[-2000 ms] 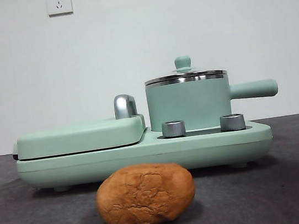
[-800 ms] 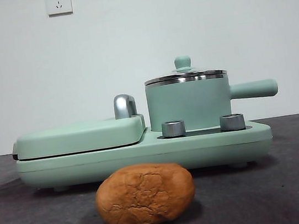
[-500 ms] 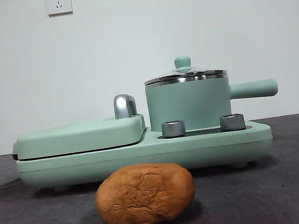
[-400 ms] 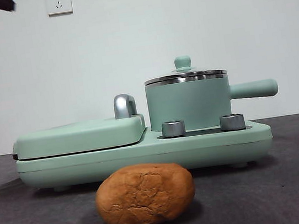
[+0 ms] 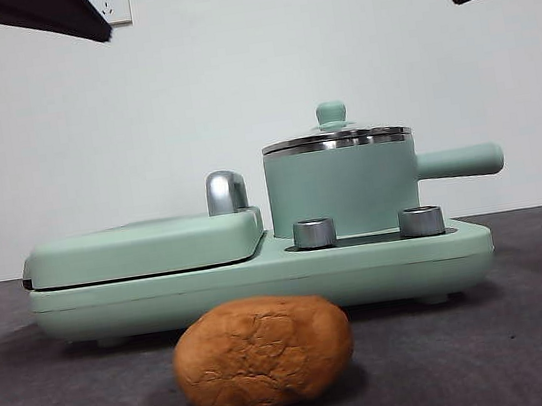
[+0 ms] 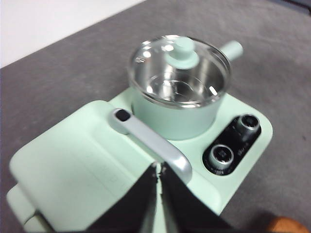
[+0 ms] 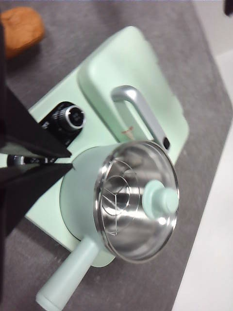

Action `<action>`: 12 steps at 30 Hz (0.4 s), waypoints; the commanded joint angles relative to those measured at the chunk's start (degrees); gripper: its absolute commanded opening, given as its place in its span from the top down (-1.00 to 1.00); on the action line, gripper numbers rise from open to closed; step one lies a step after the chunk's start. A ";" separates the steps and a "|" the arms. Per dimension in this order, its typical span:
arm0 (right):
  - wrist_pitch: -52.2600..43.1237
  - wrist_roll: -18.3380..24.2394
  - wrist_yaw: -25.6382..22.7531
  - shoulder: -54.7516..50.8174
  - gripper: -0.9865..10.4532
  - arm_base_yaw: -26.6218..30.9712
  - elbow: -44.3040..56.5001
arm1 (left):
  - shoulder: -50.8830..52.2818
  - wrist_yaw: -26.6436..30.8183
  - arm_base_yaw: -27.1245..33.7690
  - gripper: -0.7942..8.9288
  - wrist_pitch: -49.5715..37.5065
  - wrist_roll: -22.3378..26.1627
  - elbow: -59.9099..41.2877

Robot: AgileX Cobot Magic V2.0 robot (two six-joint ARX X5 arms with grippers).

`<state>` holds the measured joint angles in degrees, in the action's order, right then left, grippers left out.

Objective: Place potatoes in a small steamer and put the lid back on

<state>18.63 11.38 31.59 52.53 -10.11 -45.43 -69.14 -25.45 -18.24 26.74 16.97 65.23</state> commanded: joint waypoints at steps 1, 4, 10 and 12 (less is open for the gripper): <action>0.55 5.31 -1.33 0.50 0.68 -1.40 -1.20 | -1.20 -0.31 -1.20 0.39 -1.09 3.69 1.33; 0.76 5.42 -3.21 0.50 0.56 -2.56 -1.20 | -1.40 -0.28 -1.92 0.28 -1.11 4.04 1.33; 1.03 5.40 -4.90 0.57 0.56 -3.74 -1.20 | -1.40 -0.24 -3.26 0.28 -2.21 4.04 1.33; 1.66 5.42 -5.77 0.57 0.56 -4.13 -1.20 | -1.51 -0.24 -3.72 0.29 -3.06 4.02 1.33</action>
<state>20.38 16.29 26.09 52.53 -13.89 -45.43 -69.82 -25.45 -21.63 24.51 20.23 65.25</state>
